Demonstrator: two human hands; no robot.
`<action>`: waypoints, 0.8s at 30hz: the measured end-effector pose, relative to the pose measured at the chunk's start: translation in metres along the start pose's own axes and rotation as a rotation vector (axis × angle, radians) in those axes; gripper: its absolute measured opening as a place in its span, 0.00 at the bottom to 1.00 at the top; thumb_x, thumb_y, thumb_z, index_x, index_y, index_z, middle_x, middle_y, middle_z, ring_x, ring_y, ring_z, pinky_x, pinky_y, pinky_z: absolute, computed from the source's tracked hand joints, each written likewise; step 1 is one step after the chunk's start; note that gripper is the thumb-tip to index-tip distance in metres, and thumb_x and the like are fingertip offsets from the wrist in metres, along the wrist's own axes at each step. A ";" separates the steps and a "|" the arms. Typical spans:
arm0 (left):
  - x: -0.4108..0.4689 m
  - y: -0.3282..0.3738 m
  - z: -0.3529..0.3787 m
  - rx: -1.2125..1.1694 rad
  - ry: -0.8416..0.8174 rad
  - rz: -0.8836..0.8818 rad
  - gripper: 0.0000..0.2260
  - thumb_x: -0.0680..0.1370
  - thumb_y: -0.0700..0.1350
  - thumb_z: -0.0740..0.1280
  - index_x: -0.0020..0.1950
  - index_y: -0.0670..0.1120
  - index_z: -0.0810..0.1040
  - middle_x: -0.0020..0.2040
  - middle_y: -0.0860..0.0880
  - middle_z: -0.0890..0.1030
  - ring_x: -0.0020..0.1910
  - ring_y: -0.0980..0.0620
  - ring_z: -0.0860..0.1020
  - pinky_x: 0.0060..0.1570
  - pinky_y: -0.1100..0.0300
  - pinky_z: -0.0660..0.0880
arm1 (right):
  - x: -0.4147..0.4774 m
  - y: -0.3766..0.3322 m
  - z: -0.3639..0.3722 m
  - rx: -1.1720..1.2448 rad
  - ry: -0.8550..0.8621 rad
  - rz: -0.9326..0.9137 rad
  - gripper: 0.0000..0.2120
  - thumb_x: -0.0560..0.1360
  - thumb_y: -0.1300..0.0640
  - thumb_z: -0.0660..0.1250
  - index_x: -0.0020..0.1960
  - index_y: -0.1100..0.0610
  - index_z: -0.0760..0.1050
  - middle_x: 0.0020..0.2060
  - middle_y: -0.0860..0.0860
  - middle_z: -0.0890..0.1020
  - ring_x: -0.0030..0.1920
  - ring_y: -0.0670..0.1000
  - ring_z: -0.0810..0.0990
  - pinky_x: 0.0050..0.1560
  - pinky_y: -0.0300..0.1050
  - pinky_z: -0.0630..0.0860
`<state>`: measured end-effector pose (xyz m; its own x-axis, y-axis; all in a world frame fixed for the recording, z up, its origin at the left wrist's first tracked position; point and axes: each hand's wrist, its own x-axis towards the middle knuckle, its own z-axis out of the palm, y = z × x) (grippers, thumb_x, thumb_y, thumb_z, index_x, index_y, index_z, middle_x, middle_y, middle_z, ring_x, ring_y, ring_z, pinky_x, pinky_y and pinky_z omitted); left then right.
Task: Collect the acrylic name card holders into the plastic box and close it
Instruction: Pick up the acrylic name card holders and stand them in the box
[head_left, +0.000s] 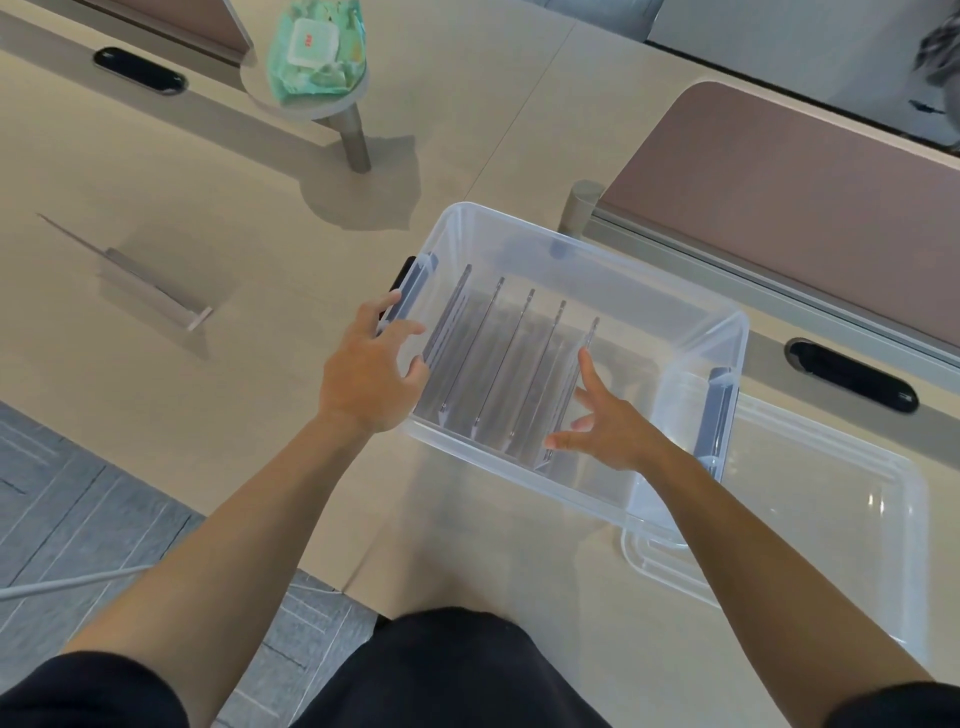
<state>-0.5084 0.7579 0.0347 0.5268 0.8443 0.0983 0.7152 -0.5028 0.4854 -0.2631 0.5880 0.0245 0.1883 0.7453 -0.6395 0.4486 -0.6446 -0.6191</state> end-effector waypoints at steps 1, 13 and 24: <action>0.000 0.000 0.000 0.001 -0.001 0.004 0.14 0.73 0.46 0.69 0.59 0.53 0.78 0.72 0.57 0.65 0.56 0.52 0.75 0.41 0.57 0.73 | 0.000 0.000 0.000 0.002 0.003 -0.003 0.60 0.63 0.37 0.74 0.75 0.33 0.29 0.80 0.49 0.56 0.67 0.57 0.76 0.68 0.57 0.72; 0.000 0.001 0.000 0.005 0.004 -0.004 0.14 0.73 0.46 0.69 0.59 0.52 0.79 0.72 0.57 0.65 0.55 0.51 0.76 0.42 0.58 0.73 | 0.006 0.005 -0.002 0.017 0.022 -0.012 0.58 0.69 0.43 0.76 0.75 0.32 0.30 0.80 0.49 0.57 0.68 0.57 0.76 0.69 0.56 0.71; 0.000 -0.001 0.001 -0.001 0.004 0.000 0.15 0.73 0.46 0.69 0.60 0.52 0.78 0.72 0.57 0.65 0.54 0.51 0.76 0.42 0.55 0.76 | 0.009 0.006 -0.003 0.039 0.026 -0.019 0.58 0.70 0.44 0.76 0.76 0.34 0.31 0.80 0.49 0.56 0.69 0.57 0.75 0.69 0.58 0.71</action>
<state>-0.5082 0.7585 0.0337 0.5252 0.8449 0.1018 0.7147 -0.5029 0.4861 -0.2563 0.5914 0.0167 0.2029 0.7617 -0.6154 0.4183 -0.6357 -0.6488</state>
